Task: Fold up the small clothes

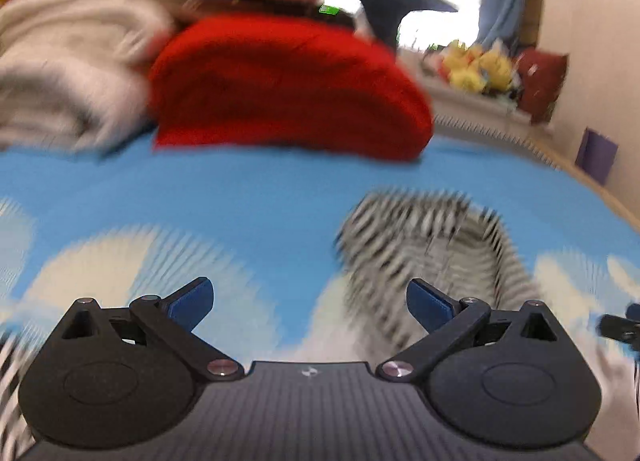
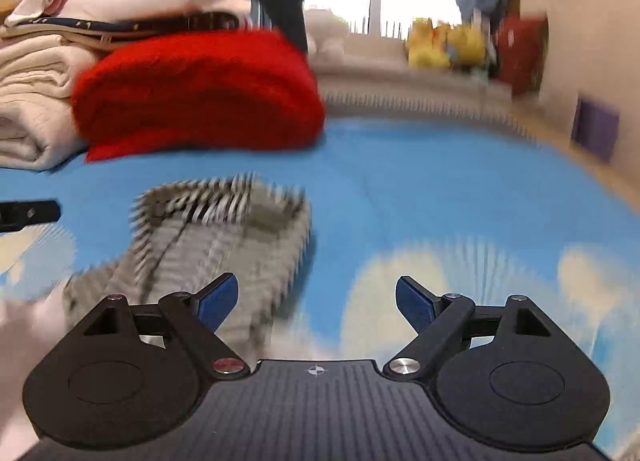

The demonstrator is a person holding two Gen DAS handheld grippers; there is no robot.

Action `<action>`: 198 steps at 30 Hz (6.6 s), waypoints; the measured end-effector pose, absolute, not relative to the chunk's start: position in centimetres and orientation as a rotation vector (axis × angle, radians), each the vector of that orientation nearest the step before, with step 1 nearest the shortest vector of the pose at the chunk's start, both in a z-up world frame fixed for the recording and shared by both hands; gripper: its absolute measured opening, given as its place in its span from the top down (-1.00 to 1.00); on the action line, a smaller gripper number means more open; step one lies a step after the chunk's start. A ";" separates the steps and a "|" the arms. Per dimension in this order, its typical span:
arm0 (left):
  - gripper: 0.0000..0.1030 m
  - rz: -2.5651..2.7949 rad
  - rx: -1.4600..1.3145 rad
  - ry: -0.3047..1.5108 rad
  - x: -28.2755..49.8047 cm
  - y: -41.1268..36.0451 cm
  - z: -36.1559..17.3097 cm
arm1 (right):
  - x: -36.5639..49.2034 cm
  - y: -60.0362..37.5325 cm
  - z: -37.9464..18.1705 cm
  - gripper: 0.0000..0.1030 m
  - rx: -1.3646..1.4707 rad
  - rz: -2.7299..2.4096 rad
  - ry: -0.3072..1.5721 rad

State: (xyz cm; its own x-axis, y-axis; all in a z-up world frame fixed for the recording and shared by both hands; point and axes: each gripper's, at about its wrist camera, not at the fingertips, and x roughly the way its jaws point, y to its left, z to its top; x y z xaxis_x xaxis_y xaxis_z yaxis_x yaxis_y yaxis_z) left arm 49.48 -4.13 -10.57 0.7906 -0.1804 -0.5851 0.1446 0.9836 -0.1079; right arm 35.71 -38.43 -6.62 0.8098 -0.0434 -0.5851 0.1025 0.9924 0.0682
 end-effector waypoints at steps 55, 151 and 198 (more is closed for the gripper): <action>-0.99 -0.043 -0.173 0.705 17.5 6.8 -7.6 | 4.4 -23.1 -8.3 -0.74 0.069 -0.098 0.561; -0.99 0.115 -0.164 0.849 34.2 5.1 -8.3 | 19.8 -39.3 -5.4 -0.13 0.471 -0.272 0.685; 0.65 -0.299 -0.077 1.062 12.3 8.8 -9.9 | -3.5 -38.1 -10.9 0.68 0.441 -0.086 0.919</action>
